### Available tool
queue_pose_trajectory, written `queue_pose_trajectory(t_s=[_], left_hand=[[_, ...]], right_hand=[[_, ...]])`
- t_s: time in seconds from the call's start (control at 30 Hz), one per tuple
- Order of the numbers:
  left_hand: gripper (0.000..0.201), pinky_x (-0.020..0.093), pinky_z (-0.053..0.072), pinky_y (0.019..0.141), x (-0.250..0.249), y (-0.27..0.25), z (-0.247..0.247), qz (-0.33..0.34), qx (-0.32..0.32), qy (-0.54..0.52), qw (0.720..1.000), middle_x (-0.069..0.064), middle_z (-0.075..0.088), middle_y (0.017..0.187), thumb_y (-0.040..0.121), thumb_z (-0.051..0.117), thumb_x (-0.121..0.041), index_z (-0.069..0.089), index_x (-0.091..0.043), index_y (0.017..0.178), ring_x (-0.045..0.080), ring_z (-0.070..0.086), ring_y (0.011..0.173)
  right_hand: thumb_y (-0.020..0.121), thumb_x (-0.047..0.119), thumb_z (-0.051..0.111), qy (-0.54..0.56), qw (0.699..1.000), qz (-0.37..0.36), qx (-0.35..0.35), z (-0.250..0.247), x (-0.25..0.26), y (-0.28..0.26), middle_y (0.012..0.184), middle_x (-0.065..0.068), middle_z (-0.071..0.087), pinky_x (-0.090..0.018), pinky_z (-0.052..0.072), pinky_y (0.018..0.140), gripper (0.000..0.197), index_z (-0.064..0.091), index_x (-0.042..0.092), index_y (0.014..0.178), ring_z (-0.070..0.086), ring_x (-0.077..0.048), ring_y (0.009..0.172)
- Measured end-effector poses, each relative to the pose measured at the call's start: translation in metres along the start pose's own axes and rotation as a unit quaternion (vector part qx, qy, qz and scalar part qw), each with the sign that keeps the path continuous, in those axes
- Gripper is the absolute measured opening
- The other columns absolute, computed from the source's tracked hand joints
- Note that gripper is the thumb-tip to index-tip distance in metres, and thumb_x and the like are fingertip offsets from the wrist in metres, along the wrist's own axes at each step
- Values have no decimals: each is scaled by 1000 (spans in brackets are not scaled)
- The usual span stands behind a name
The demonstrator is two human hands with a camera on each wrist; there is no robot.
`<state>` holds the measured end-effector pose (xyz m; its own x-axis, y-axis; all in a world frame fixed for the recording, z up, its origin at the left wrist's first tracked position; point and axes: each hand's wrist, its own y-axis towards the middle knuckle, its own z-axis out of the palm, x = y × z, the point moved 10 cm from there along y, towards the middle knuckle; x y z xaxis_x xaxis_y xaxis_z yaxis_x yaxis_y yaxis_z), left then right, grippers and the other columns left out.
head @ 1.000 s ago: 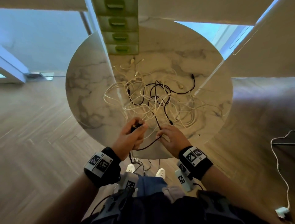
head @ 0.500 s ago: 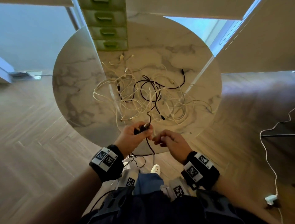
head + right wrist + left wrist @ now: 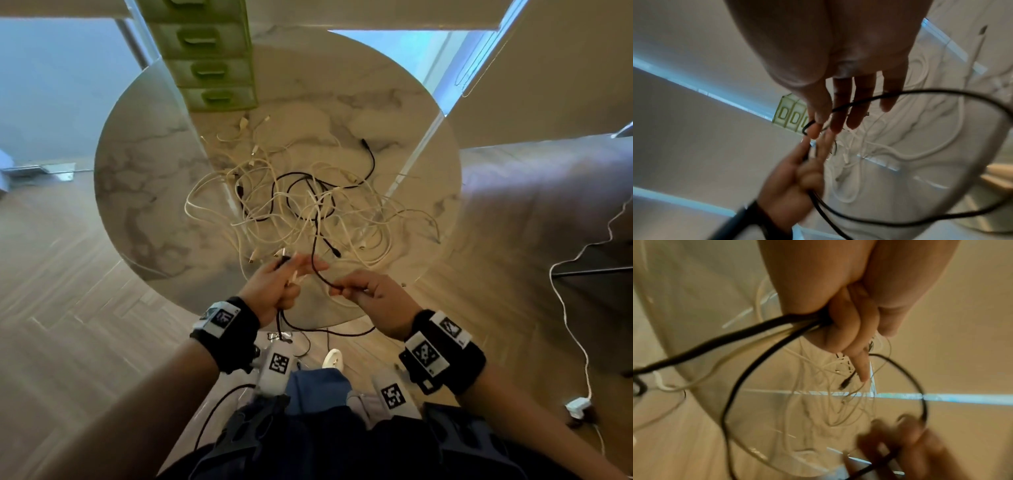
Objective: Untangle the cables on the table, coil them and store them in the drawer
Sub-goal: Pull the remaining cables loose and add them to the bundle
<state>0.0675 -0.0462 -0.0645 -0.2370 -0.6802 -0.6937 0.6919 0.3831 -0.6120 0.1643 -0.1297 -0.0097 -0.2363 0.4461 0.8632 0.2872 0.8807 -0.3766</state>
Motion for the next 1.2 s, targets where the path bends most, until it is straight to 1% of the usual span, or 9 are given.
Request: queue_pose_trajectory(t_s=[0.13,0.2,0.33,0.47,0.6,0.77,0.97,1.1,1.2], left_hand=[[29,13,17,32,-17,16,5,3,-24,-70,997,4,67,89,99,43,-30,56,-7,112,0,23,34],[29,13,17,32,-19,18,9,15,-33,-54,998,-1,55,73,99,44,-27,56,-6,114,0,23,35],[18,13,20,32,-20,9,17,63,-16,-29,997,-3,51,67,99,41,-16,59,-13,103,0,25,36],[21,14,18,34,-21,-2,12,79,2,-28,996,-1,53,67,100,39,-13,59,-13,103,1,25,36],[23,16,16,36,-22,-9,10,88,11,9,996,-4,48,63,99,38,-14,60,-12,108,1,24,37],[21,16,19,37,-25,-13,7,89,-10,80,993,-5,44,62,99,43,-18,63,-18,105,3,25,39],[21,10,30,40,-37,-12,7,124,-41,169,977,-6,45,60,97,47,-14,64,-11,110,0,35,41],[21,8,42,62,-51,-12,14,173,-26,229,958,-5,52,66,97,47,-11,63,-21,106,-4,49,55],[24,8,43,81,-53,-6,10,198,-36,252,946,-5,61,74,96,49,-12,62,-32,98,-1,59,75]], right_hand=[[91,10,53,-153,987,5,47,11,-30,-13,96,2,58,-12,37,81,21,70,14,103,53,-12,93],[91,9,53,-144,989,28,22,6,-44,-11,104,-5,63,-18,38,86,21,70,13,104,56,-17,99],[90,7,48,-72,989,131,-1,-7,-75,4,110,-3,65,-18,41,87,24,66,11,106,56,-14,103],[92,23,44,-71,961,264,25,-9,-121,9,91,-19,71,-30,44,64,31,67,2,89,66,-31,86],[89,19,57,-15,973,230,-3,-9,-106,26,70,-12,65,-25,48,59,23,64,5,73,64,-17,63],[90,10,55,271,941,198,51,22,-51,59,78,-10,51,-25,39,59,5,57,14,87,45,-17,66],[92,9,47,342,928,148,0,1,-20,120,108,-15,53,-38,47,72,24,45,14,115,56,-29,89],[95,29,44,392,912,113,-38,-33,17,158,91,1,59,-31,49,67,10,53,26,99,58,-18,77],[93,27,48,288,947,137,-29,-41,22,163,85,4,64,-28,41,63,16,48,22,108,58,-14,67]])
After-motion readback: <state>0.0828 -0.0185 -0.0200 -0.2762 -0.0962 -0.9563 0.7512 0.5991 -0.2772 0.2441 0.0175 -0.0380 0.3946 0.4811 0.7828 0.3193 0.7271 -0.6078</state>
